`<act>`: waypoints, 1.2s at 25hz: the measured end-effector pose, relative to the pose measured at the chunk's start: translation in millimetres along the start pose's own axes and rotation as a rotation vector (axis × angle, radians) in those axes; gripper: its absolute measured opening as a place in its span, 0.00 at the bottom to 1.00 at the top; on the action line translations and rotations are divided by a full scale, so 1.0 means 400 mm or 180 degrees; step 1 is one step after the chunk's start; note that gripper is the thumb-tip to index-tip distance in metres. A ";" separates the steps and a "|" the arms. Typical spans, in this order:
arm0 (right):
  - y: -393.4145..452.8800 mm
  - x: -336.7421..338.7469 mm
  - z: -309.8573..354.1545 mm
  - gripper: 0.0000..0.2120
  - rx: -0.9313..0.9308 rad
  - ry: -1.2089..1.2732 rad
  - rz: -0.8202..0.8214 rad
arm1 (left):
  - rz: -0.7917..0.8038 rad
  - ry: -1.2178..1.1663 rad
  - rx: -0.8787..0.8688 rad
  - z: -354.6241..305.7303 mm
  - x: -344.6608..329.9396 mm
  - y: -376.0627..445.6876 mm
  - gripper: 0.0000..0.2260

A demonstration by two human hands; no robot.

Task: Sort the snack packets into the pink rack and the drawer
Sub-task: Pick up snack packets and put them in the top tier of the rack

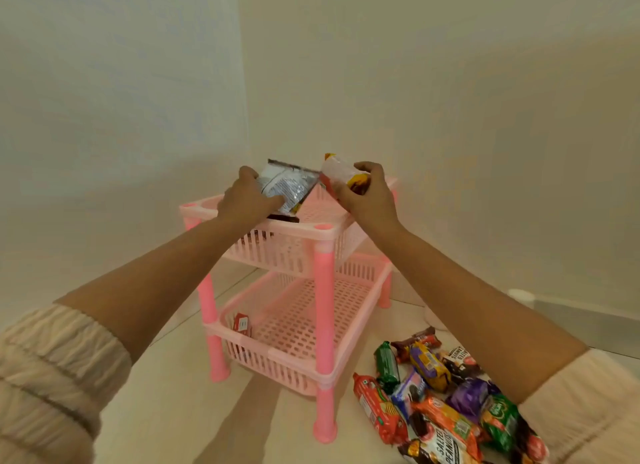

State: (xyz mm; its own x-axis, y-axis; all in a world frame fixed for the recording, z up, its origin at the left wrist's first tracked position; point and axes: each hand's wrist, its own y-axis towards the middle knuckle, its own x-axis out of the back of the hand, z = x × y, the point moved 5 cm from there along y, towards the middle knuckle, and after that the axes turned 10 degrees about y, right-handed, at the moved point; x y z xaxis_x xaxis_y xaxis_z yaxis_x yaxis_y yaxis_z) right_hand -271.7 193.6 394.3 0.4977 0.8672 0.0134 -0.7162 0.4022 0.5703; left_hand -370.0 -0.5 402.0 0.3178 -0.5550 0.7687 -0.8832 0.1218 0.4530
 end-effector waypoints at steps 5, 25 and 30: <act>0.105 -0.067 -0.031 0.25 0.0241 -0.1393 0.0681 | 0.1043 0.0903 -0.0150 0.002 -0.065 0.069 0.23; 0.075 -0.093 -0.027 0.22 0.0122 -0.1340 0.1380 | -0.0576 0.0385 -0.0465 -0.024 -0.007 0.025 0.24; -0.019 -0.032 -0.026 0.18 0.0569 -0.1138 0.1193 | -0.0603 0.0374 -0.1138 -0.073 -0.021 -0.132 0.24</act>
State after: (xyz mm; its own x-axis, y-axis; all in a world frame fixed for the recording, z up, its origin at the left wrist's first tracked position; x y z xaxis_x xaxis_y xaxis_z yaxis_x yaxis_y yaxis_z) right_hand -277.9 182.4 381.3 0.3819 0.7752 0.5032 -0.7977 0.0016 0.6030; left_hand -315.9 21.9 384.8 0.5185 -0.5000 0.6937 -0.6365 0.3160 0.7036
